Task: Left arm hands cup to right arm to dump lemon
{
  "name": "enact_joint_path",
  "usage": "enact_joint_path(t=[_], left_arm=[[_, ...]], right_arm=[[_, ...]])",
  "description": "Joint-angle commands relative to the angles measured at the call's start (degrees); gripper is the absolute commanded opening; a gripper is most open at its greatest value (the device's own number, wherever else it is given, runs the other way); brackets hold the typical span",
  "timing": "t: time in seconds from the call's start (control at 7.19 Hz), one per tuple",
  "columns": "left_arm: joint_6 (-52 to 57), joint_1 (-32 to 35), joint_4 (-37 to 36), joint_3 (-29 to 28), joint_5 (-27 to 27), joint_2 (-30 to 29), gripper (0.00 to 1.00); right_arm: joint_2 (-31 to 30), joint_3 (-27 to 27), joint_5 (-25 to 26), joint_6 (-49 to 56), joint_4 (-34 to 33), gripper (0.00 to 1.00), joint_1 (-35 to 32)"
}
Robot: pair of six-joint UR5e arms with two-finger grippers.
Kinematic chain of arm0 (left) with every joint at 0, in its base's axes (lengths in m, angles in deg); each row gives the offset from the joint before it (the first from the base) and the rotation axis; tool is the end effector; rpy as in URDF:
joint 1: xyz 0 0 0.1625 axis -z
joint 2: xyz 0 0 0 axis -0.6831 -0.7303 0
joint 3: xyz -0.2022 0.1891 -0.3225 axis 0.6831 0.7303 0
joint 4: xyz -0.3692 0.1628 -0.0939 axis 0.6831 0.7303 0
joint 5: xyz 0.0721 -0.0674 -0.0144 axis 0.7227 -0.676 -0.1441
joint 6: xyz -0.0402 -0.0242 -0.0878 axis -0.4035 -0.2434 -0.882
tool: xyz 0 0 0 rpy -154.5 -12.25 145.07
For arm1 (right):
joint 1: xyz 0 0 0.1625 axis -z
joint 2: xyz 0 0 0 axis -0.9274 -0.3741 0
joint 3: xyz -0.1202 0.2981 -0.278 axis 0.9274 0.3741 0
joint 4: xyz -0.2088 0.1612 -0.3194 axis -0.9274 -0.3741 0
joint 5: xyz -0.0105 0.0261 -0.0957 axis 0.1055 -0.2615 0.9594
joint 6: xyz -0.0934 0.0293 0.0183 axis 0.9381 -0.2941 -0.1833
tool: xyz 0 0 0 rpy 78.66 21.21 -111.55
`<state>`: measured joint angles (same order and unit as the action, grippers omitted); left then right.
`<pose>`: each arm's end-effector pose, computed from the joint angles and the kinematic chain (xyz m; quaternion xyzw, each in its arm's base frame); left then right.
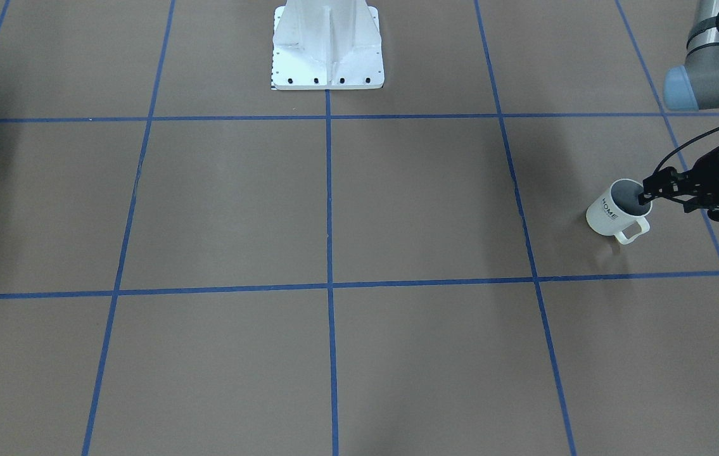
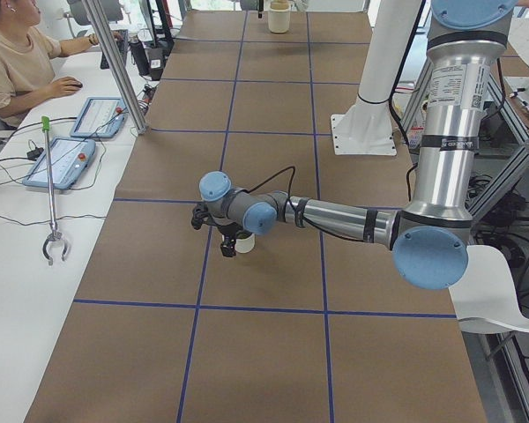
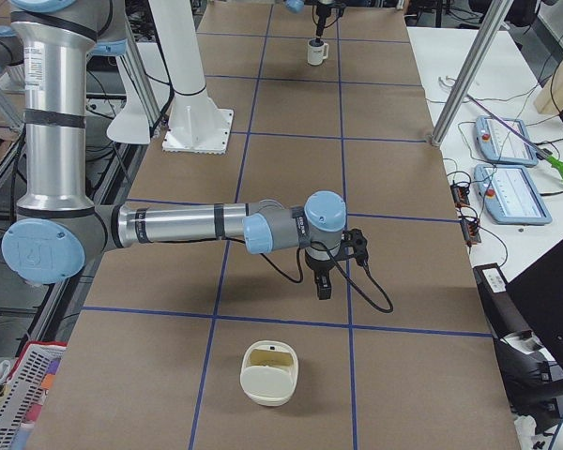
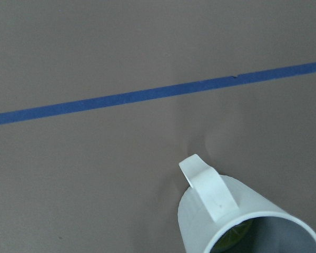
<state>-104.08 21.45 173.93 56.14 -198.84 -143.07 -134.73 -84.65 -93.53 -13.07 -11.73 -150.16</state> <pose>0.1746 -0.5108 0.5782 -0.0009 0.4190 0.0915 0.9034 -0.0016 -0.4788 0.6057 0.0560 -0.3811 -0.0692 0.9203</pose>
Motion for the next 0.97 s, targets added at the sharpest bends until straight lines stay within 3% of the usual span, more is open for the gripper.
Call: enact_joint_path(t=[0.0,0.14,0.42,0.69,0.83], left_arm=[[-0.4,-1.4,-0.1,-0.1,0.0,0.5,0.01],[-0.5,-1.4,-0.3,-0.4,-0.1,0.3,0.00],[-1.6,-1.4,-0.7,0.1,-0.5,-0.1,0.00],[-13.3,-1.4,-0.7,1.2,-3.0,-2.9,0.00],[-17.7,-1.4,-0.9,2.7,-5.8,-3.6,0.00]], right_arm=[[-0.2,0.1,-0.1,-0.1,-0.1,1.00,0.3],[-0.2,0.1,-0.5,-0.2,-0.1,1.00,0.2],[-0.3,0.5,-7.4,-0.2,-0.1,1.00,0.2],[1.4,-0.4,-13.2,-0.7,0.2,1.00,0.6],[3.2,0.0,-13.1,-4.2,6.0,1.00,2.0]])
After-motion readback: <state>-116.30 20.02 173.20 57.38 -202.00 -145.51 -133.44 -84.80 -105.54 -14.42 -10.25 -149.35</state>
